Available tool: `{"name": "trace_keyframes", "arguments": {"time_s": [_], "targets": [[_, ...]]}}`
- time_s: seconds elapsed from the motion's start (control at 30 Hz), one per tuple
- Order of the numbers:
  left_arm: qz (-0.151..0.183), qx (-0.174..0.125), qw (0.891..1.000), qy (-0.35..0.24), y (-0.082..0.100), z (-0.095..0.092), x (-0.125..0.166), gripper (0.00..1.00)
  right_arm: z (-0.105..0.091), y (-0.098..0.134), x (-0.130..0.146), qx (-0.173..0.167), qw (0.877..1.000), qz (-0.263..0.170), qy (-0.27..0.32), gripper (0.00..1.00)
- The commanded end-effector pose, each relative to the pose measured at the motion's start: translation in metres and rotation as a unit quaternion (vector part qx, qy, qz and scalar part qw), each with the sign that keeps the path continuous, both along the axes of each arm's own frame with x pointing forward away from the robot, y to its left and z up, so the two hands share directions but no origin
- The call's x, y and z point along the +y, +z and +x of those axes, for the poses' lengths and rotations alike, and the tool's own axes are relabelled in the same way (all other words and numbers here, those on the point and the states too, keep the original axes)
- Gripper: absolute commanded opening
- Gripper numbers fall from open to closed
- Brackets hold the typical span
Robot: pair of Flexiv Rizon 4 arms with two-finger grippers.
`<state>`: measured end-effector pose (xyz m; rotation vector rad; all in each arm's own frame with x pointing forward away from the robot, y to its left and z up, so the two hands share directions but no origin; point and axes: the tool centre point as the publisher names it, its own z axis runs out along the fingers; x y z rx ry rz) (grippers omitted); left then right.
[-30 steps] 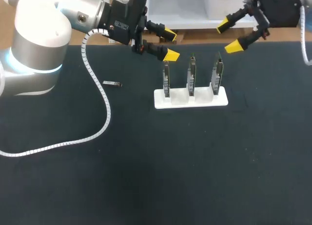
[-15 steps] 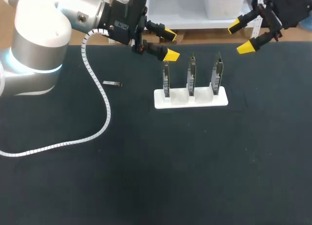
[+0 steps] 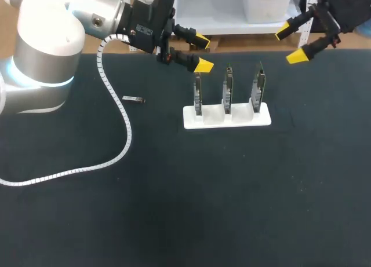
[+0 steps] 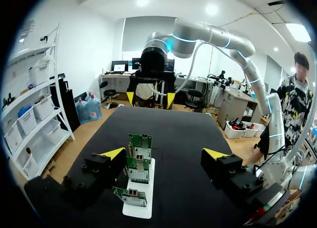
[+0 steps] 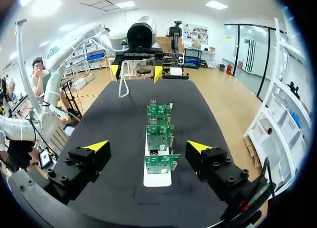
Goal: Pick up the optical module with the left hand, and insert it into the network port with the right hand.
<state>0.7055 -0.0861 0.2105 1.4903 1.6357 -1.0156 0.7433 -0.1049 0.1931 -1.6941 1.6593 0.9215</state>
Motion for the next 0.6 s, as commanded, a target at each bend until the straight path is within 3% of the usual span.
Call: {"name": "trace_keyframes", "arguments": {"time_s": [0.03,0.6], "targets": [[0.002,0.001,1.000,0.002,0.0006,-0.0005,-0.0009,1.00,-0.0119,0.0036,-0.0019,-0.009,1.000,-0.009,-0.011,1.00],[0.002,0.001,1.000,0.002,0.0006,-0.0005,-0.0009,1.00,-0.0165,0.0066,-0.0012,-0.003,1.000,-0.017,-0.012,1.00]]}}
